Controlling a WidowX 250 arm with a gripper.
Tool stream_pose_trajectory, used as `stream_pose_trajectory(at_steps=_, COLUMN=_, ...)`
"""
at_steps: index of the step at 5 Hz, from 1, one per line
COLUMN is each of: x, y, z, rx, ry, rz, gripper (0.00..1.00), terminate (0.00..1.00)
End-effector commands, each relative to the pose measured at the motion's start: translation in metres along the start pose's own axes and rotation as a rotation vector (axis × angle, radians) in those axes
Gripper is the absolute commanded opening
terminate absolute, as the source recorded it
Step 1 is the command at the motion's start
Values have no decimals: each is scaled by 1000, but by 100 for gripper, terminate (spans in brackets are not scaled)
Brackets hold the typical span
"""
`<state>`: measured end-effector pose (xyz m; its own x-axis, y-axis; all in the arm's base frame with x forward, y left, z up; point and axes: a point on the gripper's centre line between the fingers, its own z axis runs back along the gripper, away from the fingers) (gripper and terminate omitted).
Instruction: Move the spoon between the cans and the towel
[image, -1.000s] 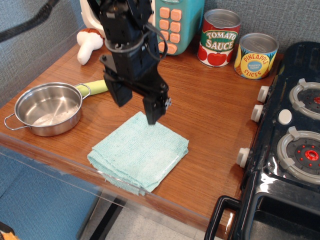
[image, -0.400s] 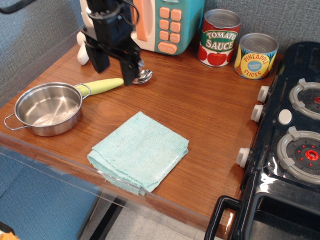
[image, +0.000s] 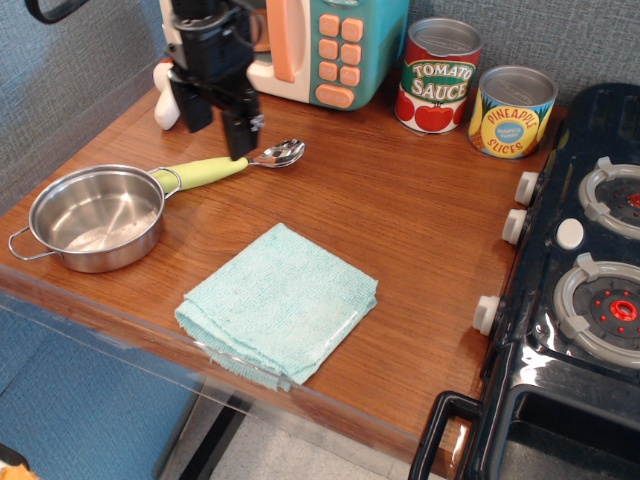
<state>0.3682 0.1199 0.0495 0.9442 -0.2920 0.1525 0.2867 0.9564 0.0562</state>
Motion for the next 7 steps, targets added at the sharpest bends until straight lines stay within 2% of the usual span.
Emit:
stream_pose_trajectory(at_steps=1, x=-5, y=20, z=-15, rx=-8, ry=20, rz=-3, gripper=100, terminate=0)
stream_pose_trajectory(at_steps=3, x=-12, y=11, z=-25, rx=-27, ry=50, rz=3, gripper=100, terminate=0)
stream_pose_trajectory(at_steps=4, x=-11, y=6, z=-23, rx=-19, ry=59, rz=-12, gripper=0, terminate=0)
stream_pose_trajectory(at_steps=5, x=-2, y=2, z=-13, rx=-9, ry=10, rz=-17, gripper=0, terminate=0)
stream_pose_trajectory(at_steps=6, x=23, y=-6, z=6, rx=5, ry=-60, rz=52, gripper=0, terminate=0)
stream_pose_trajectory(at_steps=7, x=59, y=-38, z=30, rx=21, ry=-148, rz=53, gripper=0, terminate=0)
